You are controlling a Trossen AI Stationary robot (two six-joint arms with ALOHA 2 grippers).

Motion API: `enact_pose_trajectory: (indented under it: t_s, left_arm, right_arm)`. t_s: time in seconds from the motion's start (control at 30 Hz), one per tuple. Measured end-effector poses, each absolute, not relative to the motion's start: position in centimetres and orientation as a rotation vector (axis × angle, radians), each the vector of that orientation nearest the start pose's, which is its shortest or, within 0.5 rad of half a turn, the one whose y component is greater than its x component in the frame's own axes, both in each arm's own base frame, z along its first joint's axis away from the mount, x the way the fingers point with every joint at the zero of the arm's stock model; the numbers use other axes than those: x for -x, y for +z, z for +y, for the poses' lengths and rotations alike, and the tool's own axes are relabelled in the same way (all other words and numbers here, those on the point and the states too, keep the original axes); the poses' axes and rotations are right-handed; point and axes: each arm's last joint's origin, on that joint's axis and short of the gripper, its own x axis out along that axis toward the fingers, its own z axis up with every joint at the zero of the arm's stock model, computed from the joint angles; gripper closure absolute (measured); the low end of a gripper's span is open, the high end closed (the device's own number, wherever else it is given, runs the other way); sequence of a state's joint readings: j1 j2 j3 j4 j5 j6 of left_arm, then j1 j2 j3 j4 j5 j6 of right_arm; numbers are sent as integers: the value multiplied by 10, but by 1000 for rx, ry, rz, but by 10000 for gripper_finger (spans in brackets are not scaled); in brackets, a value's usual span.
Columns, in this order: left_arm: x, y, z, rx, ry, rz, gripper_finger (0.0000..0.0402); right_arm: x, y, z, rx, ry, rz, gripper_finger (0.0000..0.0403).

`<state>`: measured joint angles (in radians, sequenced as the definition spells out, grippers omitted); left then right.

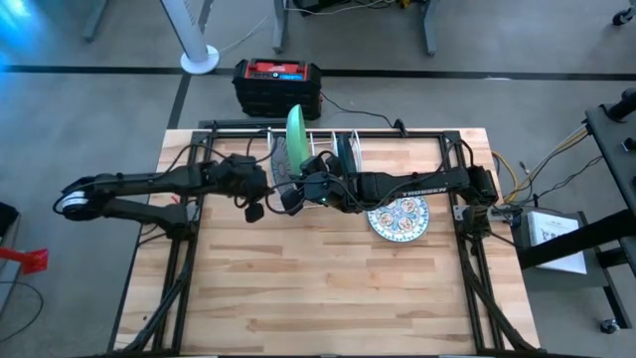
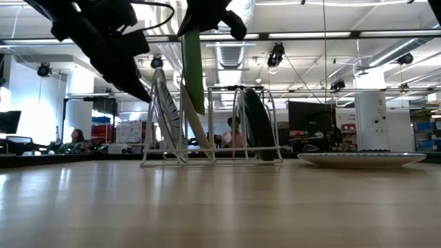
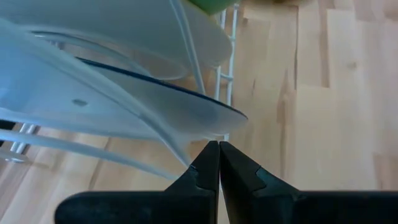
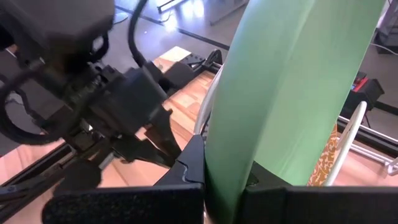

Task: Sort dishes
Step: Put the green plate in the dish rack

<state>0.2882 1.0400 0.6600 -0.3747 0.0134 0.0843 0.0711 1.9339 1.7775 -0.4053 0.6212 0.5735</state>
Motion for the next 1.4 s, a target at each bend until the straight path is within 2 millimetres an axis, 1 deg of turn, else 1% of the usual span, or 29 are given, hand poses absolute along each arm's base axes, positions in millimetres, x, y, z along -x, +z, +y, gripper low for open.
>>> enact_pose_trajectory:
  t_s: [0.1,0.27,0.43,0.67,1.03,1.17,1.3,1.4]
  left_arm:
    - [-202,227,60,31,235,755,401]
    - [-205,230,61,22,243,717,401]
    - [-206,231,62,4,283,701,401]
    - [-206,232,63,-7,286,695,401]
    - [-209,235,63,-62,272,665,401]
    - [-209,235,64,-75,269,657,401]
    - [-212,234,64,-92,262,663,401]
    - [-214,231,65,-101,256,669,401]
  right_arm:
    - [-442,323,15,-353,-667,363,401]
    - [-442,323,15,-353,-667,363,401]
    - [-442,323,15,-352,-667,364,401]
    - [-440,325,15,-339,-699,348,401]
    - [-423,359,14,-297,-705,259,401]
    - [-416,378,16,-273,-701,184,401]
    - [-416,390,19,-233,-662,117,401]
    - [-419,396,20,-238,-608,60,401]
